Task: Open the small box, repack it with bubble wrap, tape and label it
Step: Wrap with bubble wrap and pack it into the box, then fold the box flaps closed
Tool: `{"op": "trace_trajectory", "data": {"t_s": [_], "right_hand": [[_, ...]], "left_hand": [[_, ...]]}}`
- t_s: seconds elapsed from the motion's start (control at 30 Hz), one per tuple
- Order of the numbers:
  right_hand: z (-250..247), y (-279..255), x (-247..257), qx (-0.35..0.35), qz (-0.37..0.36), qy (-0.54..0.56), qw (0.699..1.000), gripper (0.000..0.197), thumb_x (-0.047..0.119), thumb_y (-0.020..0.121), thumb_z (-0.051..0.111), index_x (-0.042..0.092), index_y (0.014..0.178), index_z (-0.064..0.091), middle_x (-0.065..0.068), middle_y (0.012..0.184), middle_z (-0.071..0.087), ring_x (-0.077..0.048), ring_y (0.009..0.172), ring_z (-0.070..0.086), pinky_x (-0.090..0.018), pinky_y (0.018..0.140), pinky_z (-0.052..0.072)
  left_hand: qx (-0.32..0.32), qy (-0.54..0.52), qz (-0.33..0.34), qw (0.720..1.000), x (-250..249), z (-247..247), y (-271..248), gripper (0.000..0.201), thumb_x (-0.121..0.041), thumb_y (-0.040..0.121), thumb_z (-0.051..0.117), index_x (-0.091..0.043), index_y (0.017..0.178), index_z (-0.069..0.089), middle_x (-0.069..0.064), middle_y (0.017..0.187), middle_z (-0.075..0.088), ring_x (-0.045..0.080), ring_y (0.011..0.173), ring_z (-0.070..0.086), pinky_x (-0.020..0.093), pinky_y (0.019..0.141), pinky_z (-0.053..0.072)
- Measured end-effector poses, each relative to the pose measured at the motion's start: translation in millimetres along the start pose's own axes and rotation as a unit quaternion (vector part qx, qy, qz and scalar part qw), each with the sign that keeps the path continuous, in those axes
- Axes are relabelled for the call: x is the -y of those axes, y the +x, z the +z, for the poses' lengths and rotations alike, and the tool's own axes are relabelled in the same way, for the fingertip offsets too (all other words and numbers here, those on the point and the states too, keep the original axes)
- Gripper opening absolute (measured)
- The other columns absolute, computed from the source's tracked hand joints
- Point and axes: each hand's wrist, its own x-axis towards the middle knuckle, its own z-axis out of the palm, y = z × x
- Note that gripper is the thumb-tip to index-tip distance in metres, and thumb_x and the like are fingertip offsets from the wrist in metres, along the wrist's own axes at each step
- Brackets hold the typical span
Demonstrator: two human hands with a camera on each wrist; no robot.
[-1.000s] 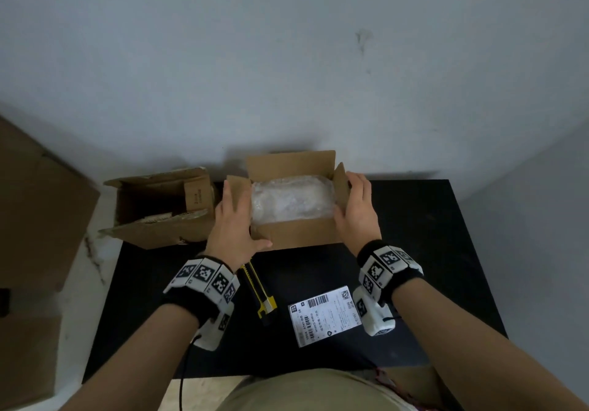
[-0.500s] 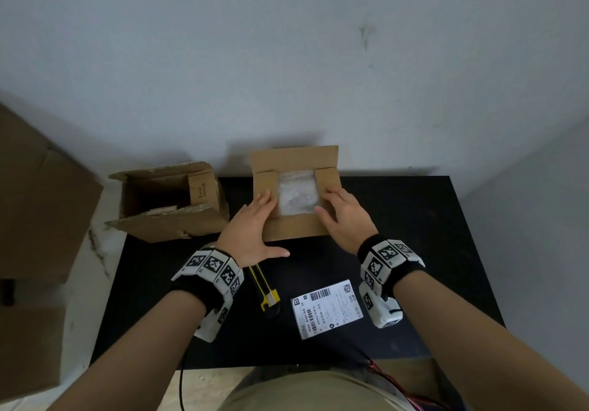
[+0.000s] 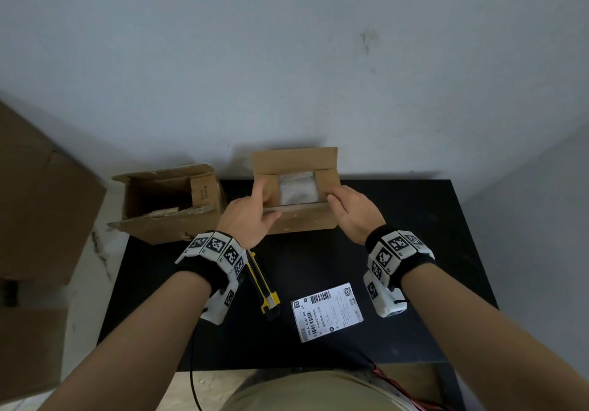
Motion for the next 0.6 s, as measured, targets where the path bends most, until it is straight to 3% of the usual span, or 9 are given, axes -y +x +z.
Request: {"op": "trace_trajectory", "data": {"t_s": [0.23, 0.33, 0.43, 0.5, 0.6], "right_hand": [[3, 9, -5, -0.010, 0.031, -0.028, 0.999, 0.037, 0.016, 0.092, 0.048, 0.012, 0.129, 0.047, -0.007, 0.125, 0.052, -0.027, 0.104, 0.057, -0.041, 0.093, 0.047], [6, 15, -6, -0.038, 0.031, -0.062, 0.997, 0.044, 0.015, 0.091, 0.054, 0.009, 0.133, 0.043, -0.008, 0.137, 0.042, -0.028, 0.117, 0.051, -0.040, 0.099, 0.042], [4, 22, -5, -0.053, 0.019, -0.090, 0.994, 0.062, 0.012, 0.086, 0.061, 0.010, 0.141, 0.032, -0.009, 0.152, 0.021, -0.026, 0.135, 0.033, -0.039, 0.110, 0.031], [0, 29, -3, -0.049, -0.002, -0.105, 0.993, 0.078, 0.010, 0.082, 0.065, 0.014, 0.146, 0.022, -0.008, 0.156, 0.009, -0.024, 0.143, 0.017, -0.040, 0.115, 0.023], [-7, 45, 2, -0.023, -0.031, -0.113, 0.993, 0.092, 0.003, 0.076, 0.066, 0.015, 0.149, 0.011, -0.005, 0.158, -0.001, -0.021, 0.146, -0.001, -0.038, 0.118, 0.010]], "left_hand": [[-0.037, 0.037, -0.039, 0.998, -10, -4, 16, 0.051, -0.034, 0.092, 0.054, -0.017, 0.133, 0.028, 0.009, 0.109, 0.063, 0.031, 0.100, 0.059, 0.040, 0.094, 0.041], [-0.054, 0.041, -0.048, 0.997, -11, -3, 23, 0.053, -0.032, 0.089, 0.060, -0.017, 0.131, 0.031, 0.007, 0.108, 0.064, 0.028, 0.101, 0.060, 0.040, 0.098, 0.039], [-0.061, 0.023, -0.048, 0.997, -10, 0, 29, 0.063, -0.028, 0.083, 0.068, -0.019, 0.133, 0.031, 0.005, 0.112, 0.062, 0.025, 0.107, 0.058, 0.041, 0.100, 0.037], [-0.076, 0.006, -0.052, 0.996, -10, 0, 30, 0.080, -0.026, 0.077, 0.075, -0.019, 0.139, 0.025, 0.009, 0.127, 0.053, 0.027, 0.117, 0.053, 0.044, 0.101, 0.037], [-0.109, 0.027, -0.055, 0.992, -10, -5, 32, 0.115, -0.030, 0.067, 0.083, -0.023, 0.149, 0.002, 0.014, 0.153, 0.014, 0.031, 0.139, 0.025, 0.048, 0.107, 0.032]]}}
